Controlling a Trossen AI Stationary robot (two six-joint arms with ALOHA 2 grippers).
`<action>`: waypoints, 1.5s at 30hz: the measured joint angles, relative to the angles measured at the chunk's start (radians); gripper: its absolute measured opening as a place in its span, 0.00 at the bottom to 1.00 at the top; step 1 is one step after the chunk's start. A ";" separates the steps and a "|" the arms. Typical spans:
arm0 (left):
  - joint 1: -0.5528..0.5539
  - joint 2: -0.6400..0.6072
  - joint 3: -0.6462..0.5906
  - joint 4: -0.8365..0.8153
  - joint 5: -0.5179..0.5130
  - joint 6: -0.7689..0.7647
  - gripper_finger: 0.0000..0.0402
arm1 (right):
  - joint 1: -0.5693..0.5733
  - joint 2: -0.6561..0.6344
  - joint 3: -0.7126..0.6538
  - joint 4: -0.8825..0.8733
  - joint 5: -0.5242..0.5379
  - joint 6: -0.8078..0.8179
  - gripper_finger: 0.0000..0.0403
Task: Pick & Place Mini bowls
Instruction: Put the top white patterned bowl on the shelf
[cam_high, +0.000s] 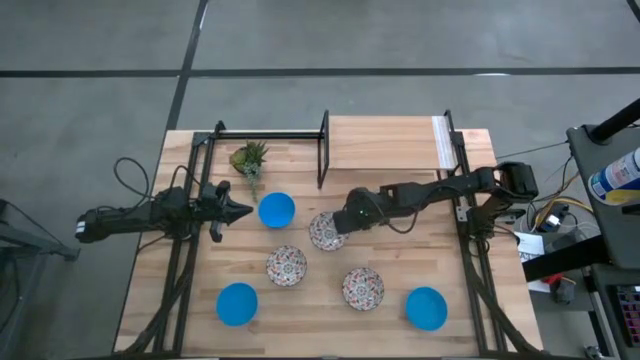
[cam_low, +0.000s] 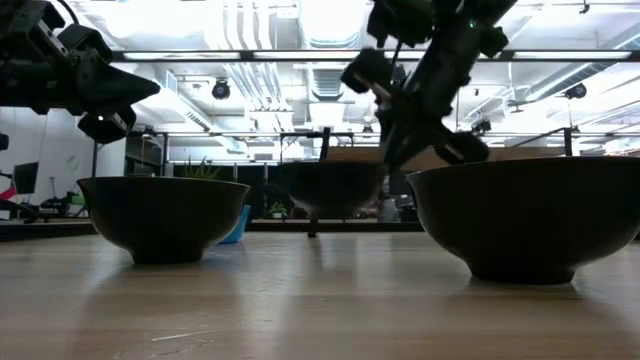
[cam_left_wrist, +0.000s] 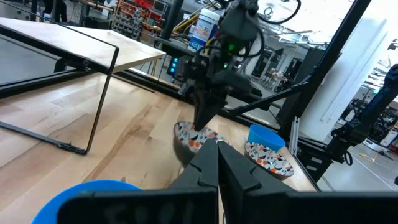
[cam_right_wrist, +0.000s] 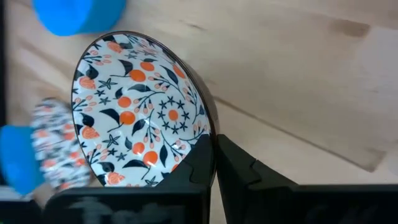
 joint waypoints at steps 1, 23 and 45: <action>0.000 0.000 0.000 0.000 0.000 0.000 0.00 | -0.002 -0.005 0.007 -0.001 -0.007 0.000 0.02; 0.000 0.000 0.000 0.000 0.000 0.000 0.00 | -0.151 -0.456 0.042 -0.374 0.057 0.030 0.02; 0.000 0.000 0.000 0.000 0.000 0.000 0.00 | -0.538 -0.729 0.042 -0.678 0.107 -0.070 0.02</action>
